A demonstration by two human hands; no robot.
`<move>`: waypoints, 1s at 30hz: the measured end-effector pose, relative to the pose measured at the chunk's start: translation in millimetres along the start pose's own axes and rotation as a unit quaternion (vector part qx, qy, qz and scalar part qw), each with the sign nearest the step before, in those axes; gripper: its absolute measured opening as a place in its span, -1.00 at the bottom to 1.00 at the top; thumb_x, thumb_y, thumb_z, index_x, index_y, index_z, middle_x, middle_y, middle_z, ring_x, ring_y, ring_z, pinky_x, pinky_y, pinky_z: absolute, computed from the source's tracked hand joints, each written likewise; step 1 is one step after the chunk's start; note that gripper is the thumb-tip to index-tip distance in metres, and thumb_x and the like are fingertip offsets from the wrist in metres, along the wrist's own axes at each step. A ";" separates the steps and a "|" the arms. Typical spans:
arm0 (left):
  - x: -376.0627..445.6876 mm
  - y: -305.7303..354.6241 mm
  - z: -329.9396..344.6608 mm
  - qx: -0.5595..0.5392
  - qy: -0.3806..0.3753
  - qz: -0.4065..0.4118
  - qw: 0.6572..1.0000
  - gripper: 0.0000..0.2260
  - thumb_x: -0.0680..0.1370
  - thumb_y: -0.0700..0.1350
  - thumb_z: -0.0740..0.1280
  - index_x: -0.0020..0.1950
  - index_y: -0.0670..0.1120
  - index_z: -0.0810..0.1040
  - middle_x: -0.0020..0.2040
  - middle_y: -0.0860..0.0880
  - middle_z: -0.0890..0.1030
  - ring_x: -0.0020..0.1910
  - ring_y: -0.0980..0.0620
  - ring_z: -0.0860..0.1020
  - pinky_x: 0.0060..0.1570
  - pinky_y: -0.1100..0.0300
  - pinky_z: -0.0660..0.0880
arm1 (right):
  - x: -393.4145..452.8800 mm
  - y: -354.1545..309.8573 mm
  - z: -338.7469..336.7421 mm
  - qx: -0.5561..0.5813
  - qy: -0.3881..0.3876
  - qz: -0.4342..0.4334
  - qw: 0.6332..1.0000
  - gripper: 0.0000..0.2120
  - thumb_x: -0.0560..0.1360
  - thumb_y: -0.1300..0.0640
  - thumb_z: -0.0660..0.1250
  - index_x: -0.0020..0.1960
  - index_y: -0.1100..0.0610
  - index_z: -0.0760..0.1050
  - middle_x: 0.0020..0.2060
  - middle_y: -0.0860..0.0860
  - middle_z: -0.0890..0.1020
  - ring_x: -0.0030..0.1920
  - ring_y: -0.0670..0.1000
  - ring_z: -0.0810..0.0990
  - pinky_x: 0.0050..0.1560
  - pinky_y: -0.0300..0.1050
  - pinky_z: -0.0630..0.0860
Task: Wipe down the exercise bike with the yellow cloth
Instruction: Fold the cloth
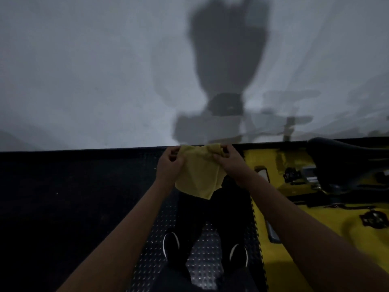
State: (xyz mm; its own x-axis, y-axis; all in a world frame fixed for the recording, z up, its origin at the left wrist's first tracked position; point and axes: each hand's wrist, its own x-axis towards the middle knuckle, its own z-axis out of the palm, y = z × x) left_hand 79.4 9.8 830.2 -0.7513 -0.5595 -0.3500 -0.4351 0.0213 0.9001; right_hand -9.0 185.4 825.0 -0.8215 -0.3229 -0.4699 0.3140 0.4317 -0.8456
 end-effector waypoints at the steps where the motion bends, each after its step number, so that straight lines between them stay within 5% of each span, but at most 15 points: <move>1: 10.1 -11.3 -3.5 0.003 -0.005 -0.020 1.000 -0.76 0.56 -0.16 0.38 0.22 -0.03 0.57 0.08 -0.07 0.63 0.01 0.01 0.59 -0.12 0.20 0.53 | 7.0 6.6 11.1 -0.005 -0.001 0.017 1.000 -0.64 0.61 0.14 0.37 0.37 0.13 0.41 0.18 0.09 0.54 0.17 0.11 0.54 0.14 0.03 0.53; 8: 88.1 -111.7 -9.9 0.038 -0.060 -0.081 0.994 -0.73 0.56 -0.16 0.39 0.26 -0.09 0.57 0.07 -0.02 0.63 -0.02 0.11 0.60 -0.17 0.30 0.51 | 72.3 81.5 81.2 0.010 0.061 0.080 0.995 -0.71 0.58 0.15 0.40 0.28 0.04 0.52 0.01 -0.06 0.55 0.04 0.00 0.55 0.01 -0.08 0.50; 13: 141.1 -209.2 9.5 0.083 -0.085 -0.104 0.987 -0.72 0.56 -0.20 0.38 0.27 -0.12 0.57 0.08 -0.03 0.62 -0.01 0.09 0.59 -0.16 0.35 0.53 | 121.3 171.5 120.4 0.010 0.079 0.132 0.988 -0.71 0.58 0.13 0.39 0.29 0.02 0.52 0.03 -0.07 0.53 0.12 0.03 0.53 0.15 -0.04 0.53; 17: 172.5 -305.8 38.7 0.107 -0.117 -0.142 0.977 -0.75 0.54 -0.19 0.40 0.22 -0.07 0.56 0.08 0.00 0.61 0.06 0.05 0.59 0.04 0.14 0.58 | 161.3 262.1 145.6 0.006 0.077 0.167 0.983 -0.69 0.58 0.16 0.39 0.32 0.06 0.51 -0.01 -0.09 0.50 0.11 0.03 0.53 0.17 -0.02 0.55; 25: 217.8 -481.9 107.8 0.135 -0.099 -0.194 0.967 -0.77 0.53 -0.21 0.39 0.18 -0.04 0.58 -0.06 0.07 0.62 -0.05 0.12 0.60 -0.09 0.27 0.55 | 230.6 441.8 182.9 0.001 0.066 0.215 0.974 -0.83 0.59 0.18 0.34 0.10 -0.07 0.49 -0.08 -0.13 0.55 0.08 0.04 0.60 0.10 0.02 0.62; 30: 249.8 -572.9 150.6 0.155 -0.110 -0.208 0.960 -0.75 0.54 -0.20 0.36 0.19 0.01 0.56 0.02 0.04 0.63 0.04 0.07 0.61 0.09 0.12 0.58 | 279.7 535.6 195.2 -0.005 0.053 0.225 0.973 -0.77 0.62 0.18 0.31 0.25 0.00 0.51 0.07 -0.05 0.58 0.11 0.02 0.59 0.12 -0.04 0.60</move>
State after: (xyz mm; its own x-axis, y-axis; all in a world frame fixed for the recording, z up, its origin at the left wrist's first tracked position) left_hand 66.3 -17.3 188.0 -0.5527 -0.3856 -0.7388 -0.8208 0.0985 0.5627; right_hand 22.4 161.9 191.2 -0.6462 -0.0099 -0.7631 0.6493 0.5182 -0.5566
